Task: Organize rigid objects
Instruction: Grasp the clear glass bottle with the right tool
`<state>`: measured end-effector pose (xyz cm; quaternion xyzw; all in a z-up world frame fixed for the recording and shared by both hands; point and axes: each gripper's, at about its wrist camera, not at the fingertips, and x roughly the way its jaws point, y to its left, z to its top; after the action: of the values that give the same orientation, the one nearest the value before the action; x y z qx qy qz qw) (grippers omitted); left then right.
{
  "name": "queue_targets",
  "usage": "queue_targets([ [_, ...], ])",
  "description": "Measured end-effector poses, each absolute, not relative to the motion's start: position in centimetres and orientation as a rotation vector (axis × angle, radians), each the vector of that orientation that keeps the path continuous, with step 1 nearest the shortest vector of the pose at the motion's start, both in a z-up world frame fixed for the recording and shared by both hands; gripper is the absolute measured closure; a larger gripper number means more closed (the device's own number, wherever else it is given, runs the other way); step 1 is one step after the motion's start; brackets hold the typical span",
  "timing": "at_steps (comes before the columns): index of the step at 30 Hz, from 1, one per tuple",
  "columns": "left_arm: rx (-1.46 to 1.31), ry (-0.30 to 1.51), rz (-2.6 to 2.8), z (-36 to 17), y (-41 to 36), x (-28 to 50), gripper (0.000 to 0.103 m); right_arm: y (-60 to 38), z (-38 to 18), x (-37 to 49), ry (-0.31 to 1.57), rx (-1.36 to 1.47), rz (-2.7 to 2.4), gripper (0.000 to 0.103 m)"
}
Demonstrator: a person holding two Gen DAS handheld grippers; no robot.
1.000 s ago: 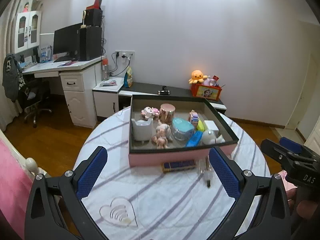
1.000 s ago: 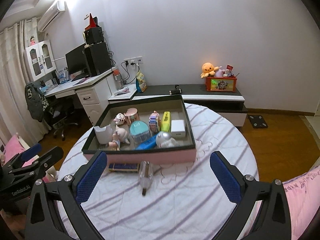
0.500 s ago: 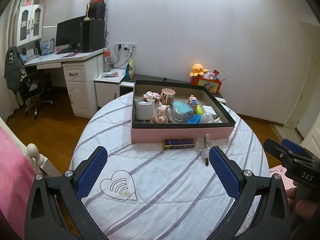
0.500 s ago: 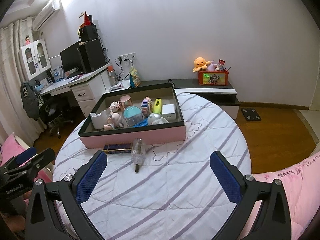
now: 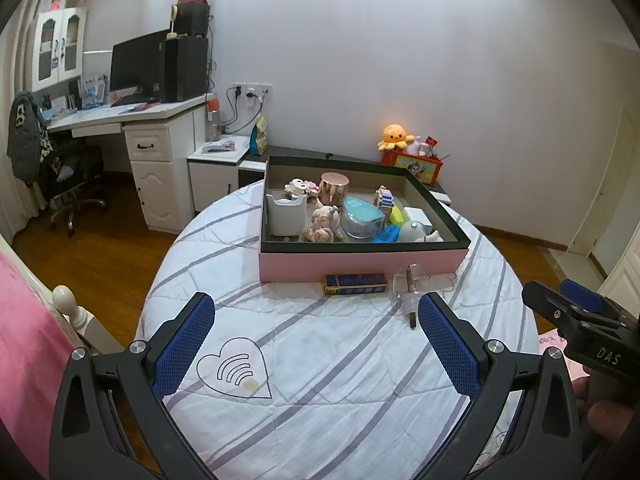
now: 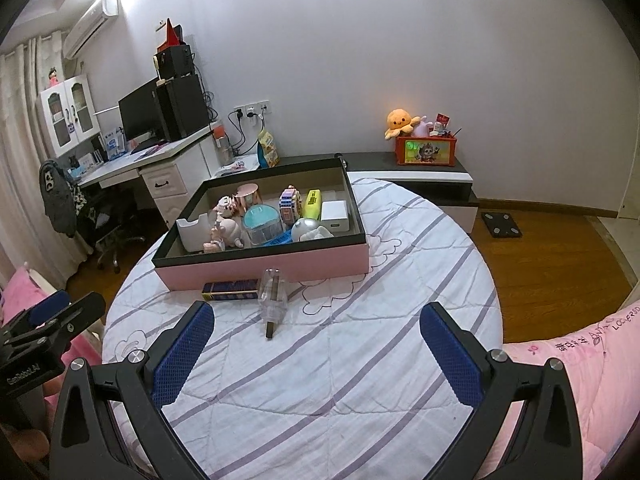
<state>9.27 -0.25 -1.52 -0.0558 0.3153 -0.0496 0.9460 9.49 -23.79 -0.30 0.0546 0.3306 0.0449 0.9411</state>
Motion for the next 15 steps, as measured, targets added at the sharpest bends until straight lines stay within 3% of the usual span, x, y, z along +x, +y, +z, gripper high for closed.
queue_targets([
  [15,-0.109,0.725,-0.093,-4.3,-0.4,12.2,0.000,-21.9,-4.5,14.5,0.812,0.083,0.174,0.000],
])
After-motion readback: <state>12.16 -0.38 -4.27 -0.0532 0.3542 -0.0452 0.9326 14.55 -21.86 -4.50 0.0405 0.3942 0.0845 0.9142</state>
